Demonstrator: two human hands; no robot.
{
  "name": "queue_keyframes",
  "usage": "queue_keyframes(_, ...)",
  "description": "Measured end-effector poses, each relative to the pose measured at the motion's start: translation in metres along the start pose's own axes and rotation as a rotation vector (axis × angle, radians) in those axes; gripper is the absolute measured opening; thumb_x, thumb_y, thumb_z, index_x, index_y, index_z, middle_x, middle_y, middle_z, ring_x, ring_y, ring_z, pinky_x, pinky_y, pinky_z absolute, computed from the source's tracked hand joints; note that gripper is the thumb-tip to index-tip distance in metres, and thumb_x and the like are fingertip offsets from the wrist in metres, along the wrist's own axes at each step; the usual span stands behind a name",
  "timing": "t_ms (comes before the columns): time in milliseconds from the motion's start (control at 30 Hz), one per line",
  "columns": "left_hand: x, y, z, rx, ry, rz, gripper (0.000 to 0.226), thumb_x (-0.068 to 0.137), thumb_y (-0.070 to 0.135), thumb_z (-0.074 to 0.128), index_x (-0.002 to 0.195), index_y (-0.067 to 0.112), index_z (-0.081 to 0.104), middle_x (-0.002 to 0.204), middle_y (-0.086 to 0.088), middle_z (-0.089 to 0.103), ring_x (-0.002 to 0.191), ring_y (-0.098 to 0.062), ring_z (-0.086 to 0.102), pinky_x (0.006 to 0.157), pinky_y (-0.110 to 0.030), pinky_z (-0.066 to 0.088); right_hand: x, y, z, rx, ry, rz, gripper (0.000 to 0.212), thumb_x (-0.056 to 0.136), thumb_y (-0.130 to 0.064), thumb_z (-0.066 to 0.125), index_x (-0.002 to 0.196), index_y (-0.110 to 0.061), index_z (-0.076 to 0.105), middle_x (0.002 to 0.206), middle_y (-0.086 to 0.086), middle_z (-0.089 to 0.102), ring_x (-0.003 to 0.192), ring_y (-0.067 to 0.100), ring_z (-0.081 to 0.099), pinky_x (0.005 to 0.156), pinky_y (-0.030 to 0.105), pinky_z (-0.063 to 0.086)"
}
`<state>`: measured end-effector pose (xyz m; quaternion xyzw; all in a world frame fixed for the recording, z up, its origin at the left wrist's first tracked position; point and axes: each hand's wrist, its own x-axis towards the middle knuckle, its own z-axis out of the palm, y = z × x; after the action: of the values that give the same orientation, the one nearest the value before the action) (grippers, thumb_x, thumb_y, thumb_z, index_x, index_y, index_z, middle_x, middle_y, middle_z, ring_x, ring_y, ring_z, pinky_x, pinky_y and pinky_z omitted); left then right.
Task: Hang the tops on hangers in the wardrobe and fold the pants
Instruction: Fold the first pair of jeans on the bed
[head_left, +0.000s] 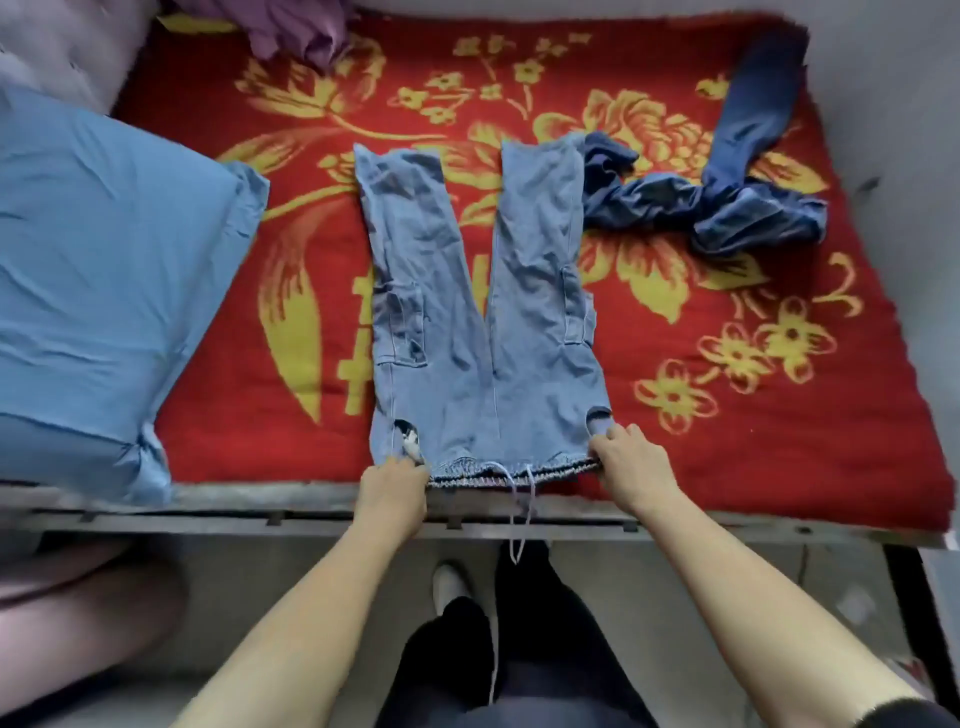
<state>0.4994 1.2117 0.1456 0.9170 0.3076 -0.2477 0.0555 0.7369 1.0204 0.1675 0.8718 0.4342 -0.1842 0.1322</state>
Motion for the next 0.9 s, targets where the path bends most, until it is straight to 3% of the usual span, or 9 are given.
queue_keyframes(200,-0.024,0.013,0.069,0.059,-0.016,-0.051,0.028,0.088,0.021,0.055,0.116,0.024,0.06,0.111,0.0,0.066,0.11,-0.024,0.058,0.089,-0.037,0.035,-0.028,-0.013,0.078,0.008,-0.059,-0.018,0.032,0.09,-0.014,0.056,0.121,-0.022,0.053,0.117,0.004,0.052,0.11,0.029,0.045,0.063,0.036,0.039)
queue_keyframes(300,-0.02,0.028,0.09,0.085,-0.009,-0.066,0.055,0.08,0.015,0.063,0.134,0.019,0.051,0.097,-0.004,0.07,0.092,-0.027,0.066,0.08,-0.035,0.043,-0.027,-0.016,0.111,-0.027,-0.069,-0.044,0.047,0.088,-0.018,0.06,0.132,-0.025,0.047,0.118,0.005,0.052,0.11,0.03,0.047,0.066,0.035,0.037)
queue_keyframes(400,-0.012,0.042,0.133,0.13,-0.016,-0.065,0.073,0.08,0.011,0.06,0.148,0.016,0.033,0.107,-0.007,0.066,0.083,-0.026,0.066,0.073,-0.034,0.049,-0.027,-0.017,0.16,-0.023,-0.071,-0.072,0.053,0.085,-0.018,0.063,0.135,-0.023,0.05,0.113,0.008,0.054,0.104,0.033,0.049,0.068,0.037,0.043)
queue_keyframes(533,0.006,0.056,0.207,0.122,-0.142,-0.037,0.072,0.09,0.004,0.045,0.154,0.01,0.014,0.129,-0.014,0.051,0.107,-0.034,0.057,0.082,-0.042,0.049,-0.017,-0.017,0.235,0.031,-0.114,-0.042,0.056,0.086,-0.01,0.058,0.141,-0.022,0.049,0.111,0.014,0.052,0.101,0.036,0.047,0.072,0.042,0.048)
queue_keyframes(667,0.035,0.059,0.263,-0.08,-0.311,-0.083,0.084,0.093,0.013,0.048,0.156,0.016,-0.008,0.149,-0.011,0.033,0.139,-0.033,0.027,0.102,-0.049,0.041,0.008,-0.016,0.286,0.086,-0.291,-0.125,0.08,0.088,-0.02,0.06,0.158,-0.023,0.02,0.128,0.014,0.043,0.117,0.036,0.04,0.089,0.043,0.047)
queue_keyframes(733,0.041,0.06,0.276,-0.168,-0.359,-0.106,0.086,0.09,0.02,0.05,0.156,0.022,-0.004,0.152,-0.007,0.033,0.142,-0.03,0.023,0.106,-0.054,0.035,0.019,-0.011,0.296,0.136,-0.385,-0.154,0.08,0.089,-0.027,0.059,0.158,-0.024,0.019,0.129,0.013,0.045,0.122,0.036,0.039,0.096,0.043,0.045)
queue_keyframes(800,0.037,0.064,0.278,-0.121,-0.292,-0.108,0.07,0.091,0.027,0.047,0.154,0.023,0.017,0.141,-0.008,0.047,0.132,-0.03,0.038,0.104,-0.053,0.033,0.023,-0.006,0.294,0.191,-0.367,-0.124,0.059,0.093,-0.028,0.054,0.15,-0.026,0.039,0.123,0.013,0.052,0.12,0.036,0.046,0.096,0.044,0.044)
queue_keyframes(867,0.032,0.067,0.269,-0.108,-0.022,-0.115,0.042,0.092,0.028,0.047,0.132,0.016,0.053,0.114,-0.012,0.058,0.108,-0.033,0.051,0.092,-0.049,0.04,0.026,-0.001,0.28,0.314,-0.174,-0.037,0.033,0.094,-0.024,0.052,0.125,-0.02,0.063,0.113,0.015,0.055,0.109,0.039,0.053,0.087,0.045,0.048)
queue_keyframes(900,0.033,0.067,0.262,-0.137,0.136,-0.113,0.031,0.091,0.027,0.05,0.117,0.012,0.06,0.106,-0.014,0.057,0.1,-0.034,0.052,0.087,-0.049,0.042,0.031,0.001,0.27,0.355,-0.026,-0.001,0.027,0.093,-0.022,0.053,0.115,-0.015,0.067,0.11,0.017,0.055,0.103,0.04,0.054,0.083,0.048,0.048)
